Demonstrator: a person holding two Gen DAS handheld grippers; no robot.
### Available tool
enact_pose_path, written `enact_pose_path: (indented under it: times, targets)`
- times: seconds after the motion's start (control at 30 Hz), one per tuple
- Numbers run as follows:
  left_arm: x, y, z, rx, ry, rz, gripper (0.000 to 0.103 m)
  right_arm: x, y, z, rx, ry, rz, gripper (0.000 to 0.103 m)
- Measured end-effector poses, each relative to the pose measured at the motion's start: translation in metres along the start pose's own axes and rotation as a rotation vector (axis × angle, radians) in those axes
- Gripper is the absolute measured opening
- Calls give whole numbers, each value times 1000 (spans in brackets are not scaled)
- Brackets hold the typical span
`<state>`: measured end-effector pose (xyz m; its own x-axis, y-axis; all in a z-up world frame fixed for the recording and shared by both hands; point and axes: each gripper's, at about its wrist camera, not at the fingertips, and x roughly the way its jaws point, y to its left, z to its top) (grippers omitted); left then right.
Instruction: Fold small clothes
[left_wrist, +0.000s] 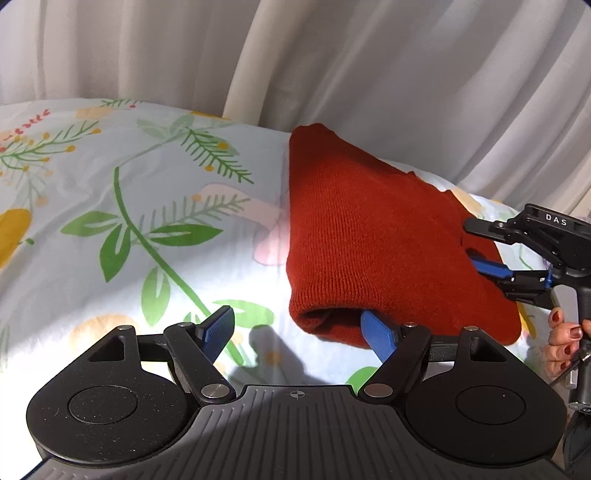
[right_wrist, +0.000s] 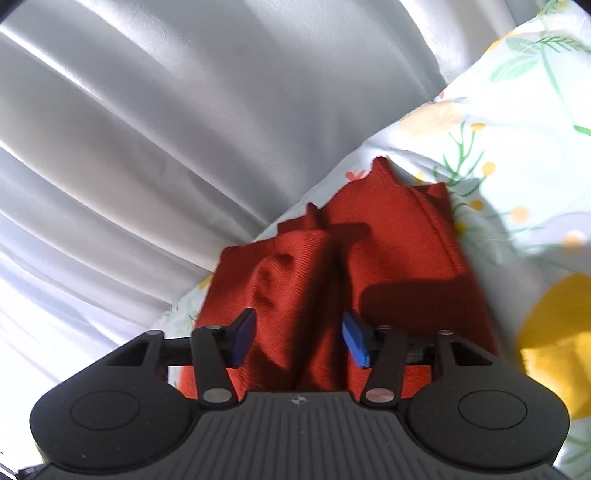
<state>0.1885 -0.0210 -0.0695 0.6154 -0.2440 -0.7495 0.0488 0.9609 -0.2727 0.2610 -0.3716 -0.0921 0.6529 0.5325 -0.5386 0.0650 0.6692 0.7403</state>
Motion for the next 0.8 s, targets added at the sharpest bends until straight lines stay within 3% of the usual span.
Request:
enact_pose_path:
  times: [0.23, 0.33, 0.37, 0.5, 0.6, 0.7, 0.8]
  targets:
    - [14, 1, 2, -44, 56, -43, 81, 32, 3, 5, 36, 64, 81, 51]
    - [16, -4, 3, -20, 61, -24, 81, 47, 12, 8, 11, 91, 60, 25]
    - [16, -6, 3, -9, 60, -27, 81, 50, 18, 8, -23, 93, 35, 16]
    - [10, -12, 5, 35, 43, -24, 82, 37, 75, -6, -400, -8, -193, 14]
    - [5, -18, 8, 60, 24, -33, 84, 7, 107, -18, -635, -156, -271, 13]
    - [10, -25, 7, 80, 32, -51, 86, -7, 104, -16, -696, -218, -370, 13]
    - [19, -33, 3, 90, 62, -61, 86, -2, 75, -9, -628, -163, -451, 13]
